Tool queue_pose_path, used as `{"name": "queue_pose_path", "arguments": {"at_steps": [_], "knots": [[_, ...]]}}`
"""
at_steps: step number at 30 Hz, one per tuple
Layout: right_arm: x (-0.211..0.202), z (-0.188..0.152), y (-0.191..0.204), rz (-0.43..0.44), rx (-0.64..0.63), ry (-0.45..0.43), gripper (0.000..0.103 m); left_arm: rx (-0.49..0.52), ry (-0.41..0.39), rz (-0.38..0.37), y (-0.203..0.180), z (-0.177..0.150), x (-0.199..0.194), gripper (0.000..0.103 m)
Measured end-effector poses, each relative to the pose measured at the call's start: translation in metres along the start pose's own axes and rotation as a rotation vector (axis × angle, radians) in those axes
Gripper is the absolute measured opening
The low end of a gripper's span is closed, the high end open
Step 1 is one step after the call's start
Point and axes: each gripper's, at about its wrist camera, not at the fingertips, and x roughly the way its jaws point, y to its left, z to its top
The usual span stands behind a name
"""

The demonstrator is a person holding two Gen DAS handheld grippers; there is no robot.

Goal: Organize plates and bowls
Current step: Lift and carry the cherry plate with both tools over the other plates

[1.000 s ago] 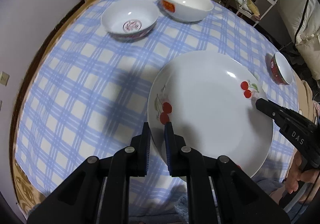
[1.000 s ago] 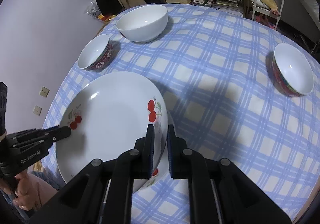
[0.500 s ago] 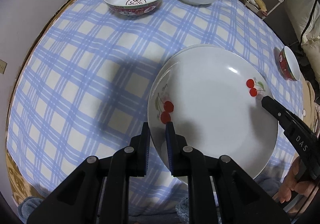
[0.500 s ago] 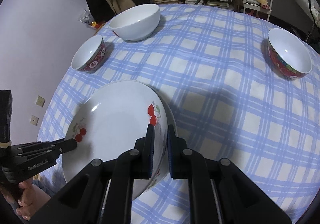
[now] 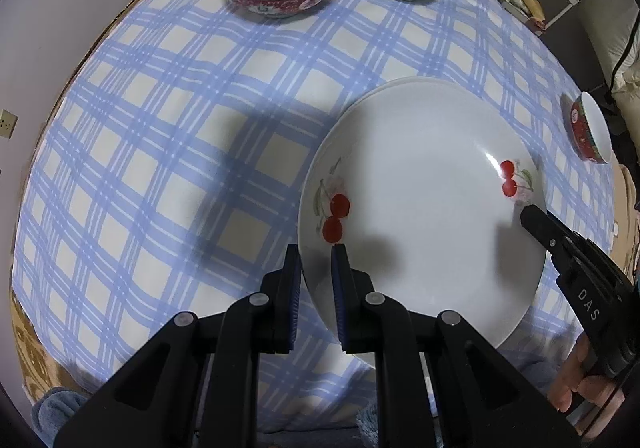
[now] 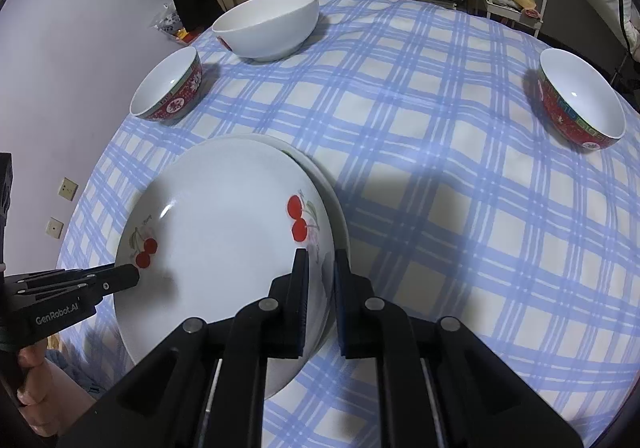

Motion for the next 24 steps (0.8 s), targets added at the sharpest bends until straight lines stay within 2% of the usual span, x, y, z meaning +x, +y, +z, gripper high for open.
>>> {"name": "queue_pose_path", "arguments": {"at_steps": [11,16,24], "knots": [[0.001,-0.004,0.002,-0.018,-0.008,-0.023,0.013,0.001,0.000,0.027,-0.001,0.000,0.003,0.014],[-0.001,-0.007,0.009,-0.119,-0.070,-0.049,0.013,0.000,-0.004,0.030,-0.003,0.000,0.005,0.014],[-0.002,-0.008,0.007,-0.106,-0.065,-0.046,0.013,-0.009,-0.002,0.025,-0.001,-0.001,0.005,0.015]]}}
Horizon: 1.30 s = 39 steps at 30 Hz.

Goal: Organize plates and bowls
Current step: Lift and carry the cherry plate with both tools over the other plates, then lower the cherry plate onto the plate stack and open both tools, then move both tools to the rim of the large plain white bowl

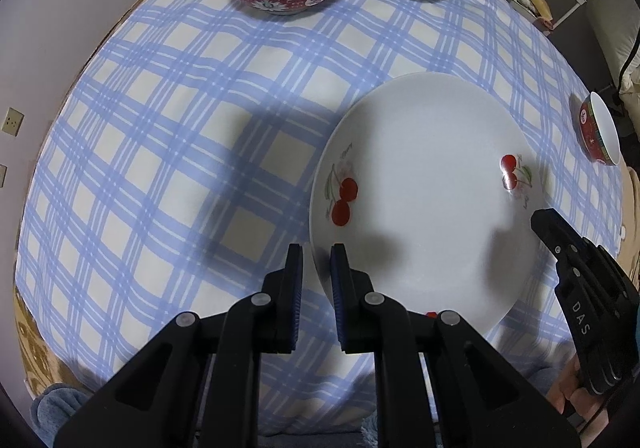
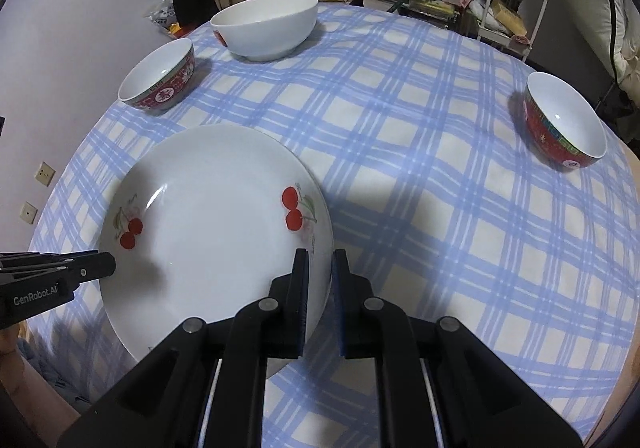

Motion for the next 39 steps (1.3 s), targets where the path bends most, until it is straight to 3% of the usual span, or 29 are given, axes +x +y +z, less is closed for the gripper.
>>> {"name": "queue_pose_path", "arguments": {"at_steps": [11,18,21,24,26,28,31,33,39], "knots": [[-0.004,-0.001,-0.002,0.016,0.016,0.002,0.013,0.029,-0.061,0.026,-0.001,-0.005,-0.018,0.015],[-0.016,0.009,-0.011,0.032,0.044,-0.028,0.016,0.070,-0.135,0.091,-0.004,-0.001,-0.040,0.017],[-0.019,0.020,-0.012,0.036,0.035,-0.044,0.033,0.118,-0.176,0.123,-0.010,0.006,-0.051,0.029],[-0.016,0.031,-0.013,0.040,0.024,-0.040,0.037,0.134,-0.217,0.138,-0.013,0.015,-0.059,0.040],[-0.015,0.039,-0.015,0.042,0.025,-0.036,0.047,0.151,-0.238,0.172,-0.015,0.021,-0.062,0.045],[-0.013,0.048,-0.016,0.040,0.017,-0.042,0.063,0.165,-0.251,0.191,-0.017,0.031,-0.065,0.059],[-0.009,0.065,-0.017,0.030,0.002,-0.049,0.070,0.160,-0.271,0.178,-0.016,0.048,-0.072,0.074],[-0.005,0.080,-0.020,0.043,0.004,-0.051,0.076,0.155,-0.289,0.185,-0.015,0.064,-0.077,0.076],[0.003,0.125,-0.027,0.047,0.006,-0.091,0.078,0.171,-0.340,0.225,-0.015,0.110,-0.087,0.077]]}}
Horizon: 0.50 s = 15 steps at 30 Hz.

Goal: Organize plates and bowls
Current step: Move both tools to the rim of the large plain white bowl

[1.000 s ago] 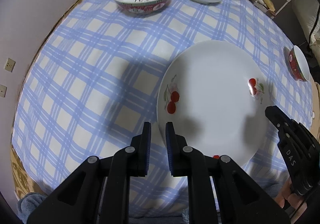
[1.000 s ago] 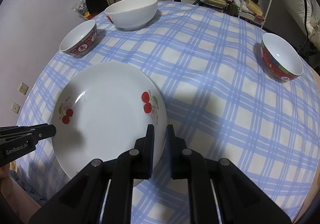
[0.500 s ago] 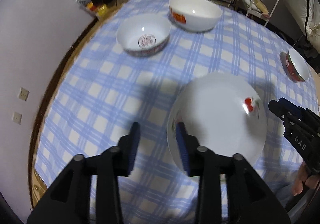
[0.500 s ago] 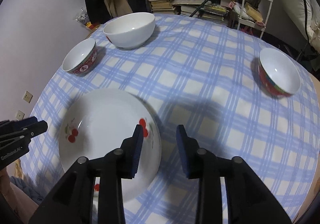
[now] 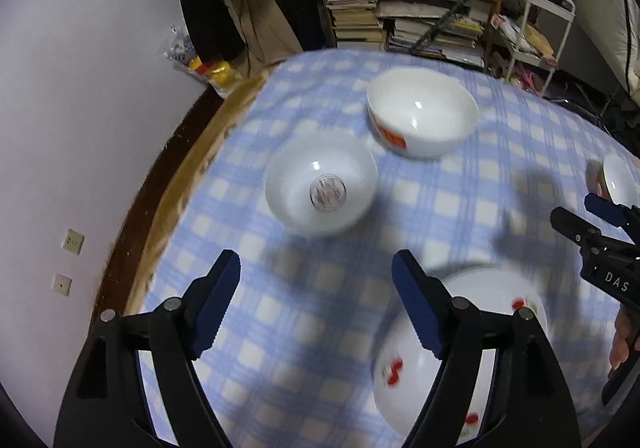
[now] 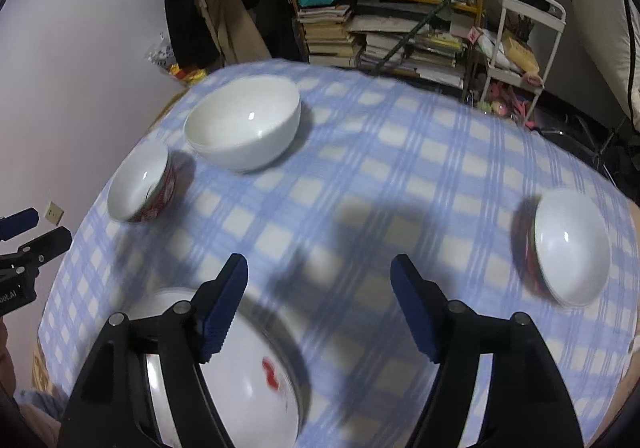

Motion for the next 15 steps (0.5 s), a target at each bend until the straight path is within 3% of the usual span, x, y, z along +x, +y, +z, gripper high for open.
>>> {"name": "queue_pose_path", "arguments": {"at_steps": [7,15], "knots": [[0.023,0.049,-0.006,0.005,0.030,-0.011,0.082,-0.001,-0.006,0.038,0.001,0.049,0.031,0.078],[0.051,0.088,-0.001,0.017,0.004,-0.010,0.090,-0.018,0.027,0.014,-0.005,0.090,0.079,0.078]]}}
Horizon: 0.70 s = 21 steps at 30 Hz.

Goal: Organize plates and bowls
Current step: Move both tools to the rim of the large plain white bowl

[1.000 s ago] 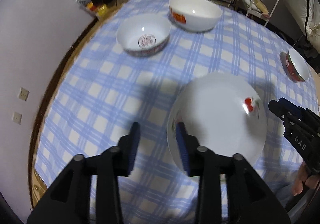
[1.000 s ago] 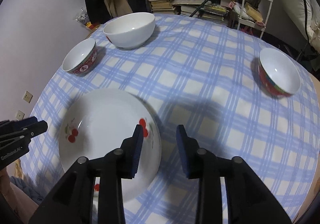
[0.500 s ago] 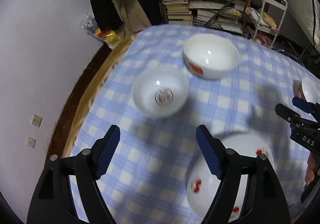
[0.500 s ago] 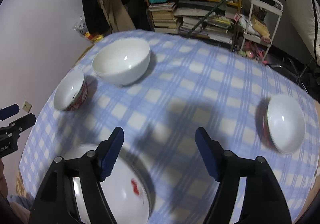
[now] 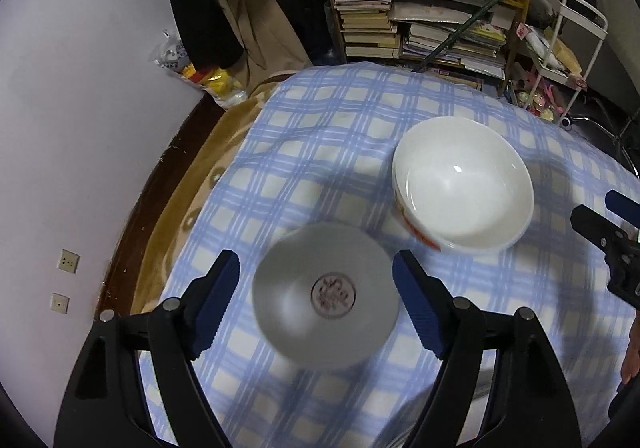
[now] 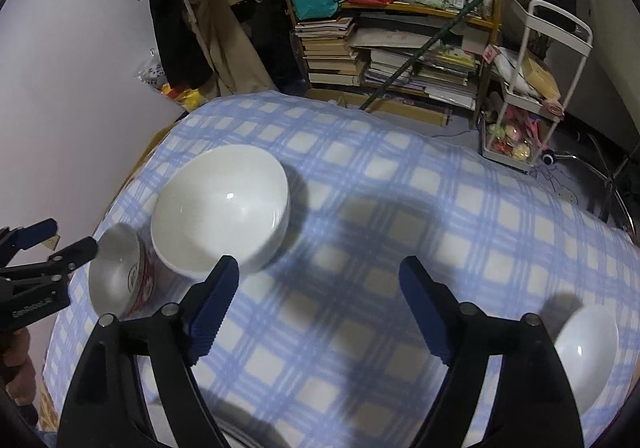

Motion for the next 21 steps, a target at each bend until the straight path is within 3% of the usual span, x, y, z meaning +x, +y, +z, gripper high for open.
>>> {"name": "queue_pose_path", "arguments": {"at_steps": [13,18,21], "knots": [[0.050,0.029,0.012,0.000,-0.016,0.063,0.100,-0.082,0.086,-0.102,-0.005,0.037,0.054,0.078],[0.070,0.033,0.017,-0.026,-0.024,0.107,0.100,-0.036,0.123,-0.112,-0.018,0.041,0.071,0.078],[0.077,0.032,0.017,-0.007,-0.002,0.130,0.098,-0.042,0.104,-0.107,-0.022,0.041,0.074,0.058]]}}
